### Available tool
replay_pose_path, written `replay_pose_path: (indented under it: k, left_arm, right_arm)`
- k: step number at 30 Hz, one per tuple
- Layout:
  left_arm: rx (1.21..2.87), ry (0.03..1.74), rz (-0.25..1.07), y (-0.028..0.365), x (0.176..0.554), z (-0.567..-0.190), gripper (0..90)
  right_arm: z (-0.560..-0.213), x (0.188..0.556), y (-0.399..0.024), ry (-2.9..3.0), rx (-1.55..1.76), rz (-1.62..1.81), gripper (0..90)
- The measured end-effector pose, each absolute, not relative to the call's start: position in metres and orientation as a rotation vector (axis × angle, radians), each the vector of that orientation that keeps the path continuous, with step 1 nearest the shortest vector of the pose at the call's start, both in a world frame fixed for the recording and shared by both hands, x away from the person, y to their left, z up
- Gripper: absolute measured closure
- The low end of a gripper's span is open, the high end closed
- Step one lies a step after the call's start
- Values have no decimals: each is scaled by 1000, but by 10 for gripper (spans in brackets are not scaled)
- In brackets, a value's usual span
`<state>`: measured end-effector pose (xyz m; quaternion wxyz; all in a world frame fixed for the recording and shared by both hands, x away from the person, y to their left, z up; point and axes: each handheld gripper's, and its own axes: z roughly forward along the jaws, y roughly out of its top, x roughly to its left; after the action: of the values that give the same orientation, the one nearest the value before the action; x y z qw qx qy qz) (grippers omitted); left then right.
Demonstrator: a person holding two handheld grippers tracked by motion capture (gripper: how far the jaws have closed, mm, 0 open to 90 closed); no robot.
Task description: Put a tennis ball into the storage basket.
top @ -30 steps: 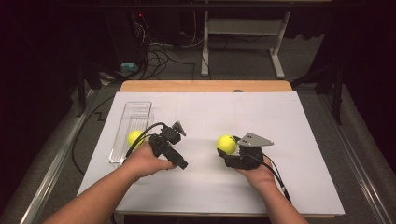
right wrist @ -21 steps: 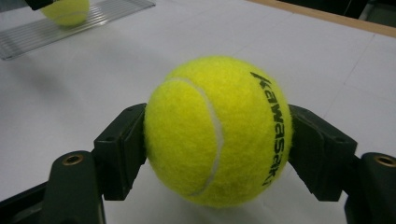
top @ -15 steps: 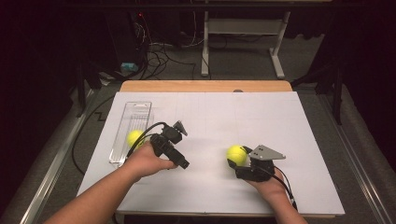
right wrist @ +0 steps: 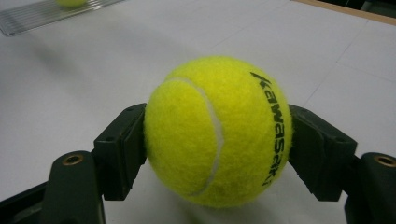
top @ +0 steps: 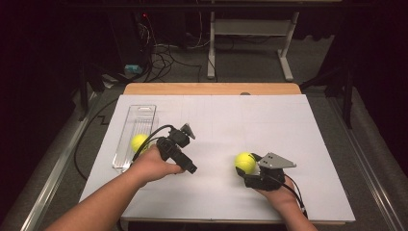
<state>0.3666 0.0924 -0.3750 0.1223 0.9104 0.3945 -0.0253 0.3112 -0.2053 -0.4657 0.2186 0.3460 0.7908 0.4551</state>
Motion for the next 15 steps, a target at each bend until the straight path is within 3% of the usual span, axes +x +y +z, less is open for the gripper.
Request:
replay_pose_path:
  k: [15]
  left_arm:
    - [2652,1128,-56,82,366,-362,6]
  right_arm:
    - [-468,305,-189,2227,903,1288,266]
